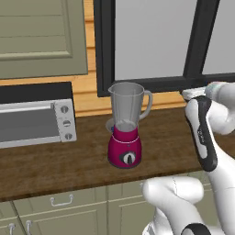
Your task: Close the lid blender by securely placing the lid on top.
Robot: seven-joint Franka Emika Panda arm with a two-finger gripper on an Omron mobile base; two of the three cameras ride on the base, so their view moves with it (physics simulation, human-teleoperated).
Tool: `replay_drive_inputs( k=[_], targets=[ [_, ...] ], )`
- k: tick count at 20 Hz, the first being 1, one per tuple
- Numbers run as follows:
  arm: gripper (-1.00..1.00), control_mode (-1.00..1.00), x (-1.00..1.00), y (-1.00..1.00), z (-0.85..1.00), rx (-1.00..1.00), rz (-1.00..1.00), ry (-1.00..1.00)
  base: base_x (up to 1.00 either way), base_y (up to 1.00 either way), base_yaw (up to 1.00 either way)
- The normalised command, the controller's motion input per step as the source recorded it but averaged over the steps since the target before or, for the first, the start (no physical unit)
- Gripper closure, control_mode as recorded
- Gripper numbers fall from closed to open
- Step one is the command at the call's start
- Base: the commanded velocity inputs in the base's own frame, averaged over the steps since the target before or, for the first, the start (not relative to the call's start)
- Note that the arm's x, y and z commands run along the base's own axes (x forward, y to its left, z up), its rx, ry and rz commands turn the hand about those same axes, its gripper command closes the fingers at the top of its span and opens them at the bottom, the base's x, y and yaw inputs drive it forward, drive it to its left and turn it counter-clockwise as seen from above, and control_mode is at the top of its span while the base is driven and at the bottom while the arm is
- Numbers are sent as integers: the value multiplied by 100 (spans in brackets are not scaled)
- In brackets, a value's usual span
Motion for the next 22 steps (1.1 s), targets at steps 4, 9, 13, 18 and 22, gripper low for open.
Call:
replay_drive_inputs(
  k=[4, 9, 13, 18, 22],
  targets=[
    [100, -100, 6, 8, 96, 1, 8, 34, 0, 0, 0],
    [100, -100, 11, 48, 33, 0, 4, 38, 0, 0, 0],
    [100, -100, 11, 64, 9, -3, 0, 35, 0, 0, 0],
    [100, -100, 0, 37, -10, 0, 1, 6, 0, 0, 0],
    [100, -100, 5, 54, 0, 0, 0, 0, 0, 0, 0]
  ],
)
